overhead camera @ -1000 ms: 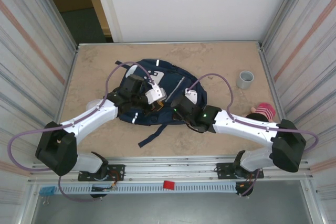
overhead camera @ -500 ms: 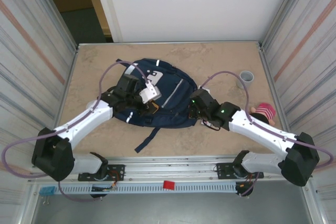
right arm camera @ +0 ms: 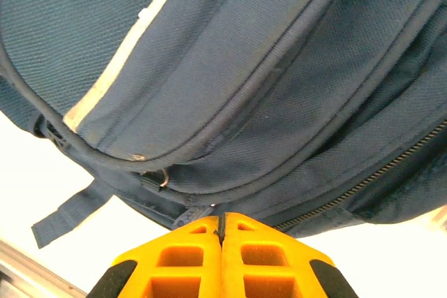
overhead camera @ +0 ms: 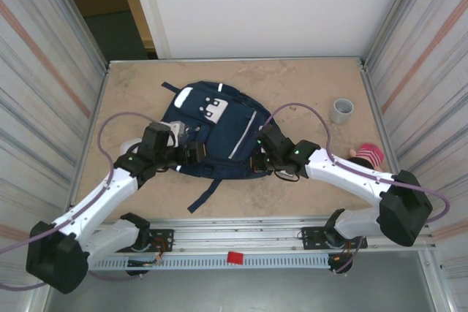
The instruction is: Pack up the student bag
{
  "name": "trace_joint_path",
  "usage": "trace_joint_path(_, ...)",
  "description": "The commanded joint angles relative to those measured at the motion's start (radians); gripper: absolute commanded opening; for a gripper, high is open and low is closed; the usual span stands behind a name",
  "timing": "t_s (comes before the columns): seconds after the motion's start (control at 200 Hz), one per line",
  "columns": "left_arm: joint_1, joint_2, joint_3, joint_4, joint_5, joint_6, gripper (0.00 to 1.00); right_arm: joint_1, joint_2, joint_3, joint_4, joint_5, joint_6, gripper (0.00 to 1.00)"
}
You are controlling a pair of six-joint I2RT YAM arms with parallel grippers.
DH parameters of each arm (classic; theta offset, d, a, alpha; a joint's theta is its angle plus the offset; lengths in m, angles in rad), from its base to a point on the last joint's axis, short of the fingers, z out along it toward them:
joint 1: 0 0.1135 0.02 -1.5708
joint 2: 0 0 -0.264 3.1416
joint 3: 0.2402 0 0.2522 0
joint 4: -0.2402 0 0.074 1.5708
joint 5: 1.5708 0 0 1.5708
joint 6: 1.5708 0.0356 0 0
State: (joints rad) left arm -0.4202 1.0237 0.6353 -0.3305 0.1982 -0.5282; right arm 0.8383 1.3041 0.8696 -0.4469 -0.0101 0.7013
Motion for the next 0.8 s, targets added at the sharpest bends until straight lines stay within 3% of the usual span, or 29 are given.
trace_joint_path(0.0, 0.069, 0.084, -0.030, 0.088, 0.062, -0.220, 0.85, -0.021, 0.000, 0.006, 0.032, -0.051, 0.011, 0.04)
trace_joint_path(0.135, 0.119, 0.220, -0.012, 0.185, 0.142, -0.230, 0.85, -0.067, 0.002, -0.029, 0.060, -0.068, 0.080, 0.39)
trace_joint_path(0.17, 0.126, 0.246, -0.001, 0.206, 0.153, -0.224, 0.86, -0.085, 0.009, -0.038, 0.072, -0.079, 0.096, 0.44)
trace_joint_path(0.281, 0.155, 0.304, 0.046, 0.237, 0.152, -0.189, 0.86, -0.103, 0.048, -0.063, 0.156, -0.129, 0.133, 0.44)
trace_joint_path(0.491, 0.257, 0.357, 0.145, 0.254, 0.148, -0.109, 0.87, -0.015, 0.176, -0.115, 0.345, -0.128, 0.186, 0.41)
trace_joint_path(0.586, 0.271, 0.346, 0.186, 0.210, 0.145, -0.047, 0.89, 0.029, 0.195, -0.072, 0.350, -0.106, 0.167, 0.41)
trace_joint_path(0.712, 0.266, 0.285, 0.200, 0.152, 0.147, 0.087, 0.92, 0.037, 0.125, -0.047, 0.307, -0.063, 0.130, 0.44)
trace_joint_path(0.797, 0.246, 0.220, 0.194, 0.126, 0.145, 0.275, 0.92, 0.022, 0.046, -0.053, 0.280, -0.065, 0.096, 0.46)
